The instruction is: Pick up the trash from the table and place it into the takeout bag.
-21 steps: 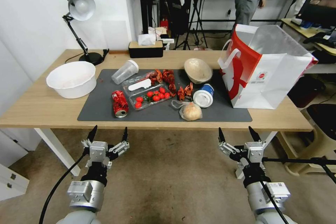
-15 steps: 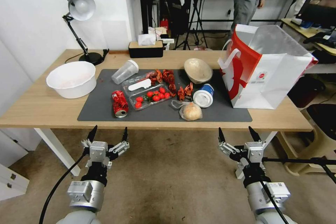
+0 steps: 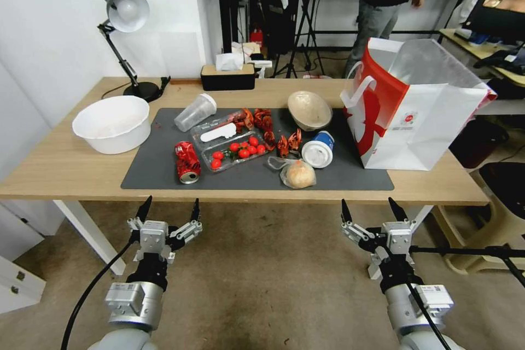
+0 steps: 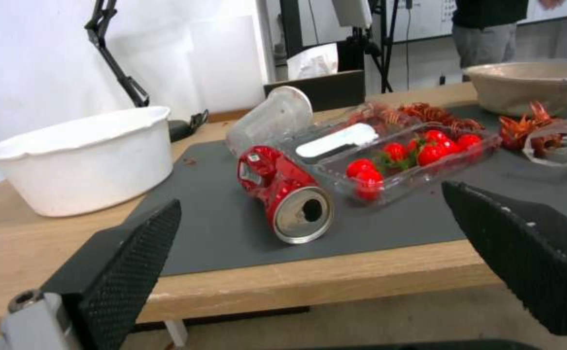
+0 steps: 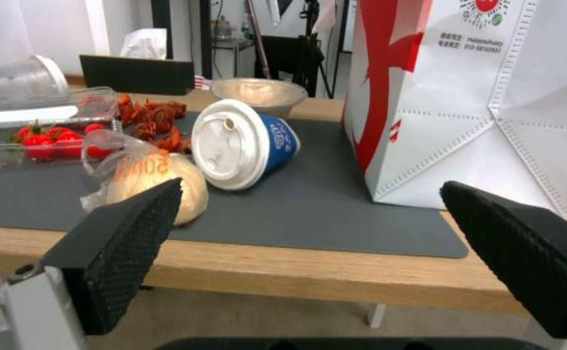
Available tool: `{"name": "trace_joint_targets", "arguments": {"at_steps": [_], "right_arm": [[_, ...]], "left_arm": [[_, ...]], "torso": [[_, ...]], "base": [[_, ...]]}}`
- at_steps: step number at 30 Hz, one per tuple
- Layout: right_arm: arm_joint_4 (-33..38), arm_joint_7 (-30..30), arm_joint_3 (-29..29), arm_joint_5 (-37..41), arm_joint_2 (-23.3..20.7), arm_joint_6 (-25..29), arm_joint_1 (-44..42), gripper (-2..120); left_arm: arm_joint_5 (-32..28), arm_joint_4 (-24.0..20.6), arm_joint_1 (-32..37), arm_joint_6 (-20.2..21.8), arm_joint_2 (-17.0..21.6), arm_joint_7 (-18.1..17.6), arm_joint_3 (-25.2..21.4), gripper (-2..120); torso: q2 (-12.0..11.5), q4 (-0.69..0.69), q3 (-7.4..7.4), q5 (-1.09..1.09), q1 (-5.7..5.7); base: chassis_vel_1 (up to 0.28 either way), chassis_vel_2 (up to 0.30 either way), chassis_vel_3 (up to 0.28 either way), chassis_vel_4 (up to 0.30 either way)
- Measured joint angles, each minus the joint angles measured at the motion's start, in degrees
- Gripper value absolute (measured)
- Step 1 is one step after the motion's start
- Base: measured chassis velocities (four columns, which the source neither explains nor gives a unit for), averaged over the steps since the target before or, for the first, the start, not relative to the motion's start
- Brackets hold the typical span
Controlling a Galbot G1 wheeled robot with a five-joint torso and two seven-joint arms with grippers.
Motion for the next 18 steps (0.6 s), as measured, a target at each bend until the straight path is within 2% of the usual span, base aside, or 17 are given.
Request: {"name": "trace_joint_targets", "arguments": {"at_steps": [16, 17, 18], "right_arm": [[0.0, 0.0, 0.0, 0.0, 0.0, 0.0, 0.0, 100], [0.1, -0.2, -1.5, 2.3, -0.2, -1.0, 0.6, 100], [0.3, -0.6, -2.9, 3.6, -0.3, -1.7, 1.1, 100]], "left_arm": [[-0.1, 0.0, -0.1, 0.0, 0.0, -0.1, 0.1, 100], [-0.3, 0.2, -0.4, 0.0, 0.2, -0.8, 0.6, 100], [-0.9, 0.5, -1.0, 0.1, 0.6, -2.1, 1.8, 100]], "torso": [[0.0, 0.0, 0.0, 0.0, 0.0], [0.0, -0.03, 0.0, -0.02, 0.0], [0.0, 0.05, 0.0, 0.07, 0.0]], "base": [[0.0, 0.0, 0.0, 0.0], [0.0, 0.0, 0.0, 0.0], [0.0, 0.0, 0.0, 0.0]]}}
